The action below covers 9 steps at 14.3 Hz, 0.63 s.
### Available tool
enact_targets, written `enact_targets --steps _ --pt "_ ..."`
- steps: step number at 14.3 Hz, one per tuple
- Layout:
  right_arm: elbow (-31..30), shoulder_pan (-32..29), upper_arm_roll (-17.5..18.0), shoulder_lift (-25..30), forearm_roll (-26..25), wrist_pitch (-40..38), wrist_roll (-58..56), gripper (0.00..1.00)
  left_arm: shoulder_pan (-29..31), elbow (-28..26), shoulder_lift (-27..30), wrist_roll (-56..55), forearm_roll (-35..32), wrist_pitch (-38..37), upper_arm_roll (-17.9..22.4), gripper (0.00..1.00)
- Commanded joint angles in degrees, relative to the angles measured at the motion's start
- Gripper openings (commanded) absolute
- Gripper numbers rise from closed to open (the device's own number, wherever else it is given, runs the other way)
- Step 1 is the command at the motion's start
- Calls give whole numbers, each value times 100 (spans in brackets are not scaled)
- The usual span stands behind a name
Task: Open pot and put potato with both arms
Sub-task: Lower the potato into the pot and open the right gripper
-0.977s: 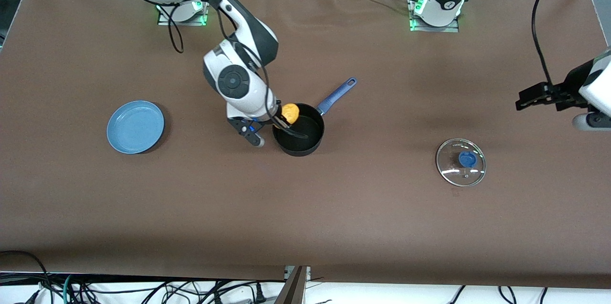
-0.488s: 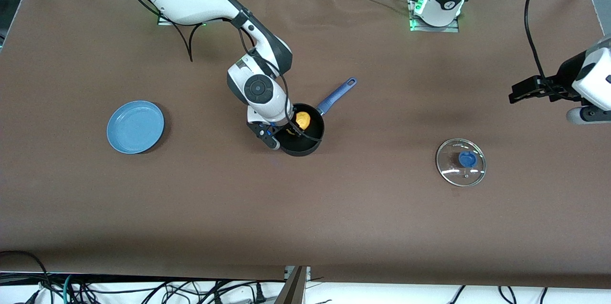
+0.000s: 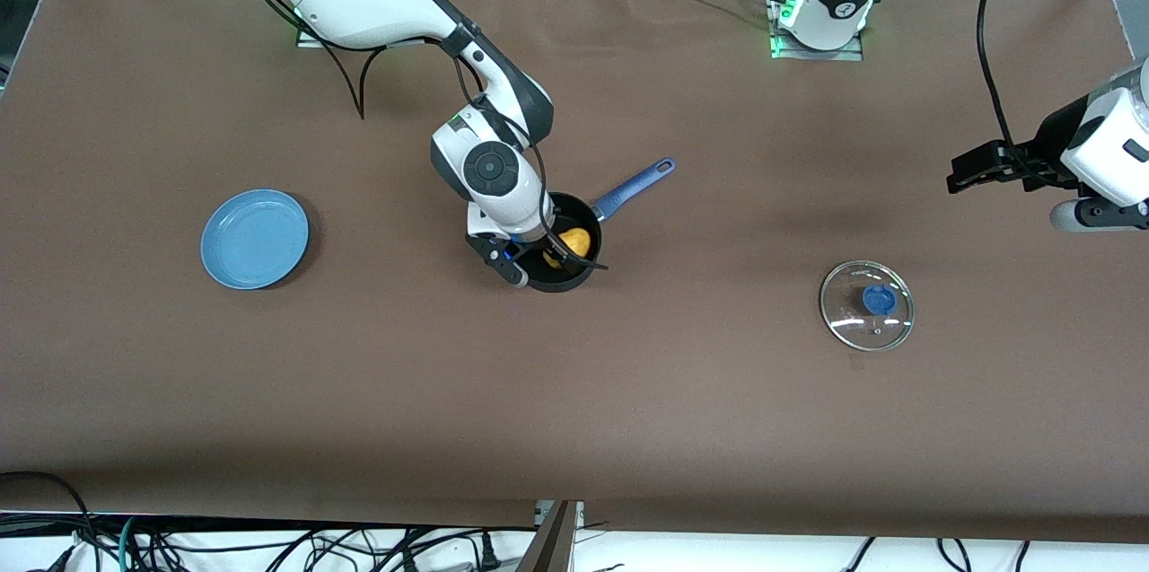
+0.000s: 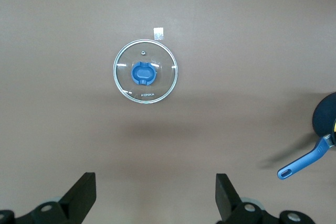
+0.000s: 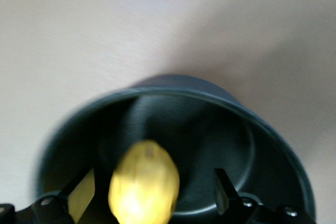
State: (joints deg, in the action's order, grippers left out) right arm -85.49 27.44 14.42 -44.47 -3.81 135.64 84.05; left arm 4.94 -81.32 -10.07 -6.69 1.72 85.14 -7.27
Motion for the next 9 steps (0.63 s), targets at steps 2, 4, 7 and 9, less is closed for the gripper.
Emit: enact_targets --steps 2,4,7,9 --pt "506 -159 -35 342 -120 -1010 -2 100 -46 90 -3 -61 -136 -103 -12 100" --pt "612 -414 -27 763 -94 -1660 -395 100 -37 90 -12 -61 -136 -94 -12 100" --pt "612 -844 -35 1404 -68 -2750 -1676 100 -28 99 -12 26 -145 -94 -12 100" --pt "603 -1230 -53 1774 -68 -3462 -2590 100 -37 99 -12 220 -206 -77 -11 100"
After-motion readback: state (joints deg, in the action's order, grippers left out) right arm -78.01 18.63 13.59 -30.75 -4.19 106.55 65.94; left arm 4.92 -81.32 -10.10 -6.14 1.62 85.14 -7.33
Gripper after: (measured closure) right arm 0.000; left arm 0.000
